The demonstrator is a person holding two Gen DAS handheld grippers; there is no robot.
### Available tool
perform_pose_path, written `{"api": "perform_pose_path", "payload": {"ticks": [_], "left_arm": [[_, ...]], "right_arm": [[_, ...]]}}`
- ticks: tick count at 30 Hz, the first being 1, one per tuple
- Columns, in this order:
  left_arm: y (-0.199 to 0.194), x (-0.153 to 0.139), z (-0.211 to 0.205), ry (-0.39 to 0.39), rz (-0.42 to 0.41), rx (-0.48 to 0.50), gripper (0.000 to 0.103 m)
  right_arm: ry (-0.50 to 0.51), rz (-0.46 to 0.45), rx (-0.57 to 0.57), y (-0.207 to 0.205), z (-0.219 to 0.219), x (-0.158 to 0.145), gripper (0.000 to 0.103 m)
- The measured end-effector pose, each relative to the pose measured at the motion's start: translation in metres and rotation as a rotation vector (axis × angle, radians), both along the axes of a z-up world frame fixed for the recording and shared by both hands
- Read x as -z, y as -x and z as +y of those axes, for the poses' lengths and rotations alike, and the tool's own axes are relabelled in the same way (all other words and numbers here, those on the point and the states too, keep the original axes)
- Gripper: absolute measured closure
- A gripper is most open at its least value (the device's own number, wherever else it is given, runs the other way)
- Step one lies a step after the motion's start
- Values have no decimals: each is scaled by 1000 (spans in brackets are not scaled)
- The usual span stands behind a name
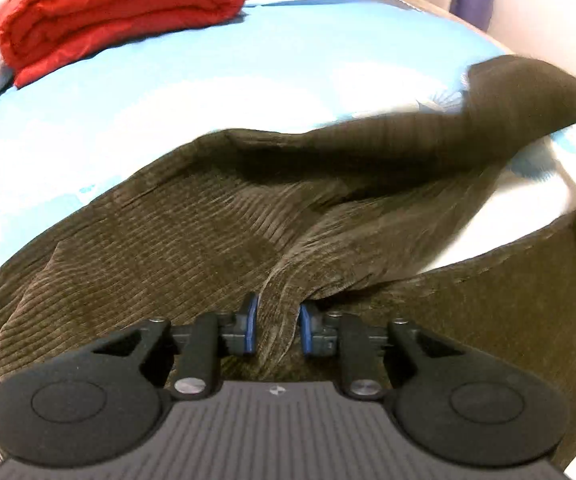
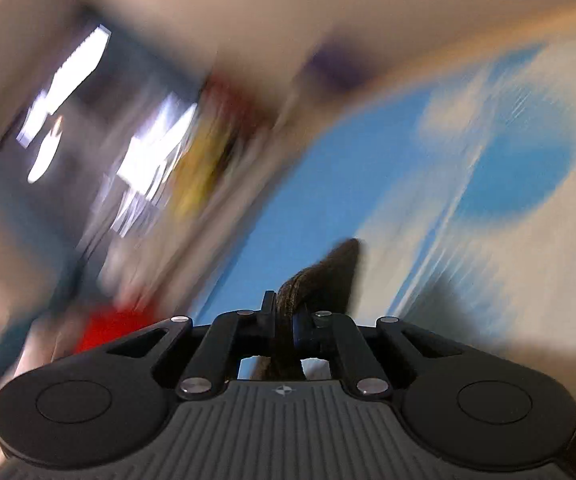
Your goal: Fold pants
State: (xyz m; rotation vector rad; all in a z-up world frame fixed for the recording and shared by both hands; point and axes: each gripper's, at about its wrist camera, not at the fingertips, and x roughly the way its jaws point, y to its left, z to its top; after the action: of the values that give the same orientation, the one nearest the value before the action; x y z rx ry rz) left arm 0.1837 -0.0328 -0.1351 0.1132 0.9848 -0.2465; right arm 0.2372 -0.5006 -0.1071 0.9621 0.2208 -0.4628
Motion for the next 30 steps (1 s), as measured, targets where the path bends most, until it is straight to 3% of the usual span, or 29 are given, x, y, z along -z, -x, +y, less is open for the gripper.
{"api": "perform_pose_path", "payload": {"ticks": [4, 7, 10, 14, 17, 21, 26, 30], "left_arm": [[0, 6, 1, -45, 38, 63, 80], [-2, 6, 3, -47, 53, 82, 79], [1, 7, 5, -57, 80, 126, 75], [12, 11, 5, -83, 117, 197, 54], [21, 5, 8, -78, 112, 224, 41], [29, -15, 20, -16, 81, 200, 37], [48, -56, 33, 25, -49, 132, 33], [79, -89, 39, 49, -154, 35, 31]], "right_arm": [[-42, 355, 83, -2, -21, 51, 95], [-71, 452, 20, -8, -27, 75, 91], [-41, 452, -6, -12, -31, 74, 91], [14, 446, -16, -9, -31, 72, 95], [-47, 433, -23, 0, -41, 79, 95], [37, 486, -1, 17, -34, 57, 60], [67, 432, -45, 50, -36, 22, 59], [156, 410, -127, 91, -28, -11, 56]]}}
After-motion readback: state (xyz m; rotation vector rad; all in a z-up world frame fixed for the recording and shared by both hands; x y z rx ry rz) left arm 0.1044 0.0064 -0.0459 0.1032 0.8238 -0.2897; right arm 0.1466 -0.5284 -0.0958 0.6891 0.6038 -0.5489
